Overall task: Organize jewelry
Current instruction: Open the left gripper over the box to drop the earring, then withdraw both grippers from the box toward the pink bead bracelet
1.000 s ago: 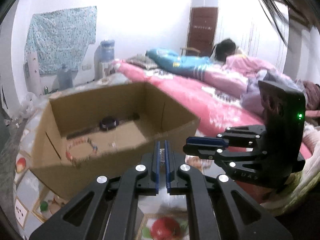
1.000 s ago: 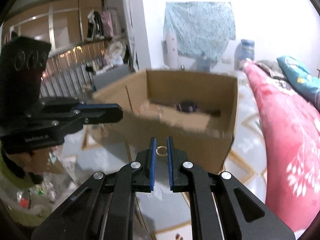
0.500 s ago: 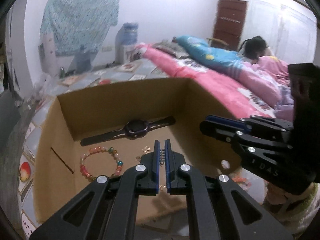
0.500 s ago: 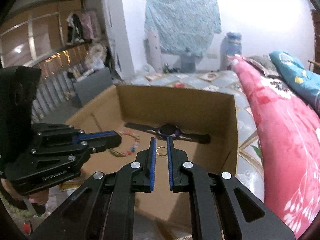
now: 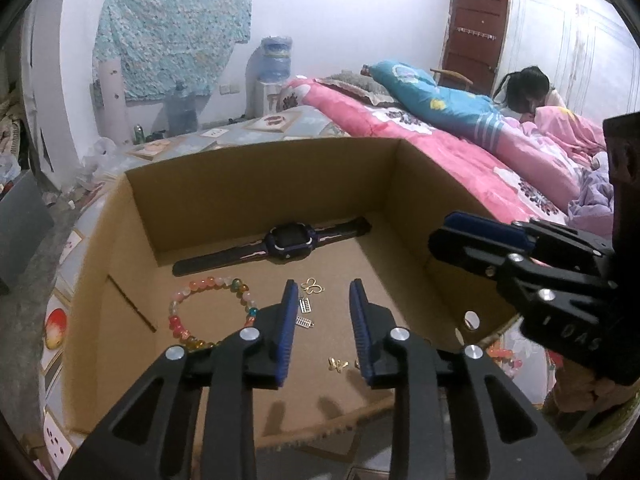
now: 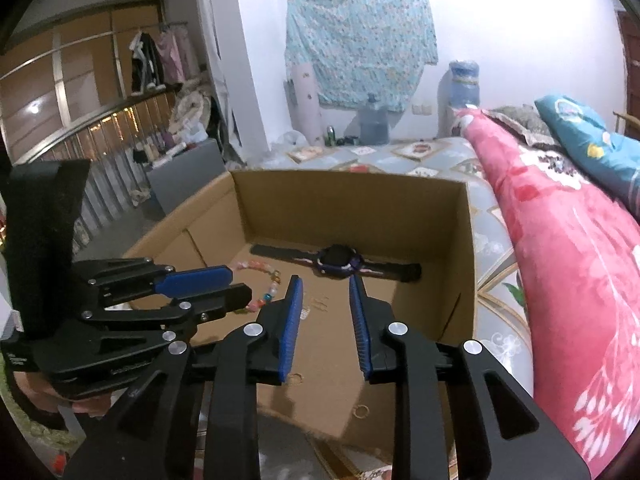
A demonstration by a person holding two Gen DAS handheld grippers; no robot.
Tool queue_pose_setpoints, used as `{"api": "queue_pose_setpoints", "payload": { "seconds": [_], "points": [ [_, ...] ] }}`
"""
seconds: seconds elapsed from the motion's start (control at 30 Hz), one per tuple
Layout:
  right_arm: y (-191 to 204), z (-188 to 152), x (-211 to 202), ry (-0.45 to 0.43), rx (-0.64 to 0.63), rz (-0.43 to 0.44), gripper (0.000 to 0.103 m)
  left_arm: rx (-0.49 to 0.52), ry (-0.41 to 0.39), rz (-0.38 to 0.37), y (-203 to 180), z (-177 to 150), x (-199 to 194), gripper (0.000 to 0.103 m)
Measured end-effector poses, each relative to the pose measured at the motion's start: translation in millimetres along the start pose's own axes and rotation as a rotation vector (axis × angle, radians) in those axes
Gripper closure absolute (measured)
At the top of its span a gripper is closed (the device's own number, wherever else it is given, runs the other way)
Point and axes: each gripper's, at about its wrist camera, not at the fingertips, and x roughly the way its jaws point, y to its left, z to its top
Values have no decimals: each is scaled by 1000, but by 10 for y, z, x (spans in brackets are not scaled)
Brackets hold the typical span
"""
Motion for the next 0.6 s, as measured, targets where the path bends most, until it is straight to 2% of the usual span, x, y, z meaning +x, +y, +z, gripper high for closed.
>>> {"api": "queue_pose_setpoints", "payload": {
  "seconds": [0.37,0.47,0.6],
  "points": [
    [-42,-150,-658,-126,5,73,73,-13,-122,-26,-111,-242,-579,69],
    [-159,-247,-781,-106,10,52,73,-12,-149,-47,-173,-367,-710,67],
    [-309,-466,-778,-22,15,17,73,-8,-156,-76,-260,-574,-797,65]
  ]
}}
